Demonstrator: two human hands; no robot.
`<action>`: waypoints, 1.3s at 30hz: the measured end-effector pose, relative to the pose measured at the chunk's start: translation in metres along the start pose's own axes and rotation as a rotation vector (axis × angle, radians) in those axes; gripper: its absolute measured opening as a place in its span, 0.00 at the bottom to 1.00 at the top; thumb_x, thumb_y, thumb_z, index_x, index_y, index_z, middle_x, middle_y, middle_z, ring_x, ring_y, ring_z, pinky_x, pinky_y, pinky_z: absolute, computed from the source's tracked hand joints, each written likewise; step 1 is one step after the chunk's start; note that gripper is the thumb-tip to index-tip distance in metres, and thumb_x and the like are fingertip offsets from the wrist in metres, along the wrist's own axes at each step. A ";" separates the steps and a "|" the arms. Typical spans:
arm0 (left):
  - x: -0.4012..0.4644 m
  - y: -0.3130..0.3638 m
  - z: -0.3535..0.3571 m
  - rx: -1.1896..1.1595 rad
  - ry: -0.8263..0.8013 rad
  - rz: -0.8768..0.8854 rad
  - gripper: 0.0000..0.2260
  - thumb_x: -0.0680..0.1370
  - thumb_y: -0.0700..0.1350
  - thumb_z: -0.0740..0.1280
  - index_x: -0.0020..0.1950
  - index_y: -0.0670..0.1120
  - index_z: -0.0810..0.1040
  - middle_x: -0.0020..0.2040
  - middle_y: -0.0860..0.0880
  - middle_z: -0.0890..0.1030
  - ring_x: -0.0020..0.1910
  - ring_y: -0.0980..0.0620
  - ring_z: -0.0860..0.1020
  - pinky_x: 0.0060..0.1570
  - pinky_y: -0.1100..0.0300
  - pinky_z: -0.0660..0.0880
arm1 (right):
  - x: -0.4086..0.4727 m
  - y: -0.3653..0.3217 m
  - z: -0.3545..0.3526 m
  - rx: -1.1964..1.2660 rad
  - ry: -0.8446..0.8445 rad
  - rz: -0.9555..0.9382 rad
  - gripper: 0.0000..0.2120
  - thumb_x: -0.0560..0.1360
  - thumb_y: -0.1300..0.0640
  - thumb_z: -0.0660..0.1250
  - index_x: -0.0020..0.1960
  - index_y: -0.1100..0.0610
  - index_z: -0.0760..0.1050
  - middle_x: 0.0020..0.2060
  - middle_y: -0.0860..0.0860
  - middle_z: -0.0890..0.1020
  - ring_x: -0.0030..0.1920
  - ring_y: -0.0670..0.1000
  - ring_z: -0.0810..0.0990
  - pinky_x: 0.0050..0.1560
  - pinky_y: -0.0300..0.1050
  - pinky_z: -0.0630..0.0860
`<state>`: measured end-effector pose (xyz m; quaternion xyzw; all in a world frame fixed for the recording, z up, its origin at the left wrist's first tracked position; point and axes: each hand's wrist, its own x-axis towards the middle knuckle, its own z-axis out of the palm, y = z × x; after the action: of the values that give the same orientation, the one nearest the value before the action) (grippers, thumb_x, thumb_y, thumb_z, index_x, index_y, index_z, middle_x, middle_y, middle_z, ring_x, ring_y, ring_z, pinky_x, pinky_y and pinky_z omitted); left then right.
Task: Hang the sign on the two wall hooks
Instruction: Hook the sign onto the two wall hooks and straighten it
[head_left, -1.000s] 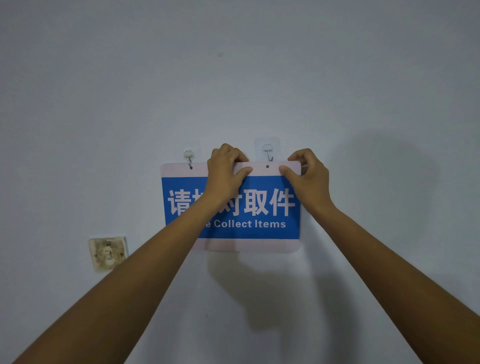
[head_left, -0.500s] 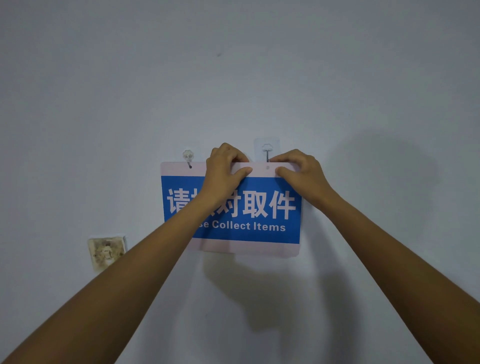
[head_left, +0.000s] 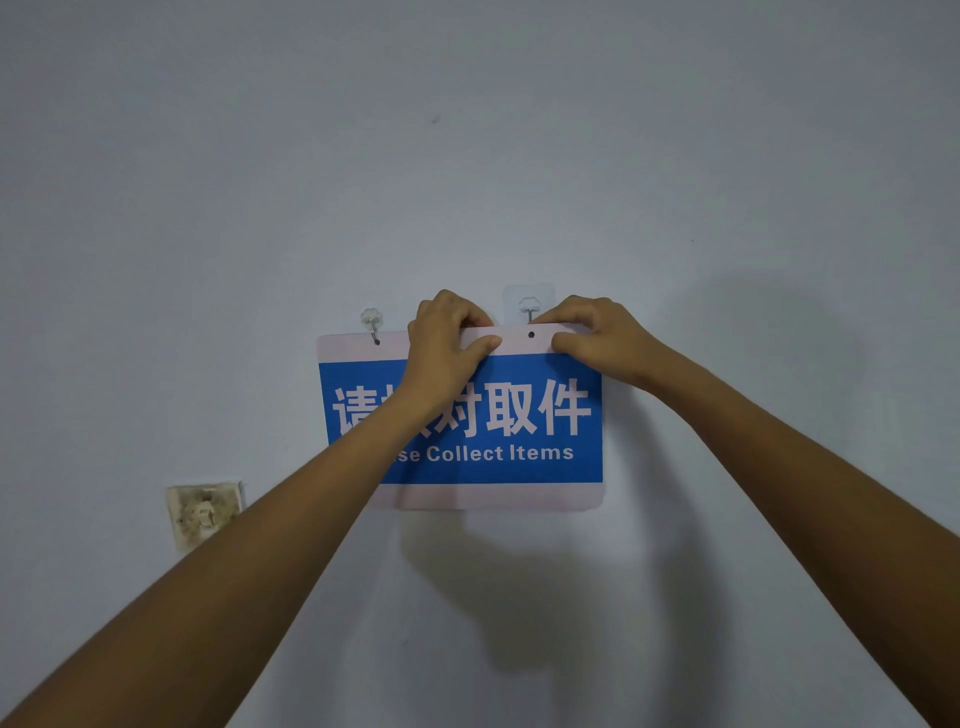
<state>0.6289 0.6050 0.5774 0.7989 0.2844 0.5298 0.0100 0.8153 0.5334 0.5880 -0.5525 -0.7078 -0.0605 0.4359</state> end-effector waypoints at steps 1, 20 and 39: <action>0.001 0.001 0.000 -0.001 0.002 -0.009 0.05 0.73 0.45 0.71 0.46 0.46 0.78 0.52 0.47 0.78 0.54 0.48 0.74 0.57 0.45 0.73 | 0.002 -0.001 -0.001 -0.005 -0.015 0.012 0.13 0.76 0.59 0.63 0.60 0.58 0.78 0.60 0.53 0.79 0.56 0.50 0.76 0.50 0.41 0.75; 0.007 0.006 0.000 -0.021 0.028 -0.067 0.05 0.74 0.46 0.71 0.45 0.48 0.77 0.53 0.47 0.78 0.54 0.48 0.74 0.57 0.45 0.74 | 0.001 -0.004 -0.011 0.084 0.105 0.034 0.09 0.76 0.59 0.66 0.56 0.59 0.76 0.53 0.49 0.80 0.52 0.49 0.77 0.42 0.35 0.75; 0.005 0.001 0.012 0.107 0.018 -0.019 0.06 0.74 0.45 0.70 0.49 0.44 0.80 0.54 0.46 0.77 0.56 0.48 0.71 0.56 0.57 0.68 | -0.011 0.019 0.014 0.039 0.337 0.032 0.11 0.75 0.57 0.68 0.54 0.61 0.74 0.54 0.55 0.81 0.50 0.47 0.75 0.42 0.32 0.70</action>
<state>0.6412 0.6099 0.5767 0.7907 0.3199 0.5210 -0.0305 0.8235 0.5409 0.5643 -0.5370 -0.6170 -0.1315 0.5600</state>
